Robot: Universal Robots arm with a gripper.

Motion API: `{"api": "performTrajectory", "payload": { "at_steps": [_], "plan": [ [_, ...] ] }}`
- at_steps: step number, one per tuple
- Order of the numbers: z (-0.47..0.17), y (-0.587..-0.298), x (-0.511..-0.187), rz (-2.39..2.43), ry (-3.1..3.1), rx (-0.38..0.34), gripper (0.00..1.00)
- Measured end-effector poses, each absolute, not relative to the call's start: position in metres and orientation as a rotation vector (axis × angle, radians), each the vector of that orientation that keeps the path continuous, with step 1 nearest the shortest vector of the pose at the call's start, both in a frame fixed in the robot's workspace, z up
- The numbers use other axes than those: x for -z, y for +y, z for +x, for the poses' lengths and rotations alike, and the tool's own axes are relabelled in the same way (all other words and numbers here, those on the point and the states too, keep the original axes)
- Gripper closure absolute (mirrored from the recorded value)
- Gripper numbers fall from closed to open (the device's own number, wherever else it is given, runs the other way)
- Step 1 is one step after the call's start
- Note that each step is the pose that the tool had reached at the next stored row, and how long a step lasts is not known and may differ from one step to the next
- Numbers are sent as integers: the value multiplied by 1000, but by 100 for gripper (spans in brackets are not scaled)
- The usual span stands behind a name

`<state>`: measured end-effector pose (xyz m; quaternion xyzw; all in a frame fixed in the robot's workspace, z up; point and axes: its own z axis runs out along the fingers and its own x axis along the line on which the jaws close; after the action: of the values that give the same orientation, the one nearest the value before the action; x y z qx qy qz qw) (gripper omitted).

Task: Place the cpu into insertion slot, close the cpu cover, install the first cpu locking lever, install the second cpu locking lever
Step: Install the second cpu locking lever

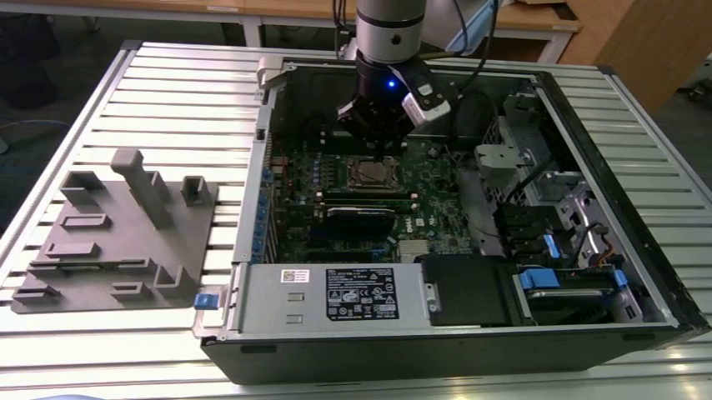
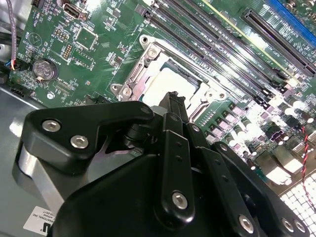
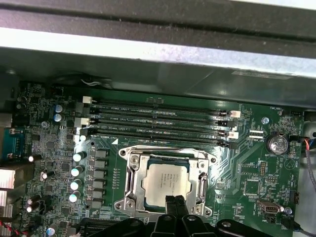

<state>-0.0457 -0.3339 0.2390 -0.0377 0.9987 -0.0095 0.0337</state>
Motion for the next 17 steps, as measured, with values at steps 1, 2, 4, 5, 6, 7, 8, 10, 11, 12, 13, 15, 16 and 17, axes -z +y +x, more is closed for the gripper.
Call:
{"api": "performTrajectory", "payload": {
  "at_steps": [1,2,4,5,6,7,8,10,11,12,13,15,16,17],
  "plan": [
    [-46,-334,-239,-116,3072,29,89],
    [-46,-334,-239,-116,3072,29,89],
    [-46,-334,-239,-117,3072,29,89],
    [-46,-334,-239,-120,3072,29,89],
    [-46,-334,-239,-123,3072,29,89],
    [-46,-334,-239,-130,3071,29,89],
    [-46,-334,-239,-139,3071,28,89],
    [-46,-334,-239,-167,3069,28,89],
    [-46,-334,-239,-182,3068,27,89],
    [-46,-334,-239,-196,3067,27,89],
    [-46,-334,-239,-212,3066,26,89],
    [-46,-334,-239,-245,3064,25,89],
    [-46,-334,-239,-263,3062,24,89],
    [-46,-334,-239,-282,3060,24,89]
  ]
}}
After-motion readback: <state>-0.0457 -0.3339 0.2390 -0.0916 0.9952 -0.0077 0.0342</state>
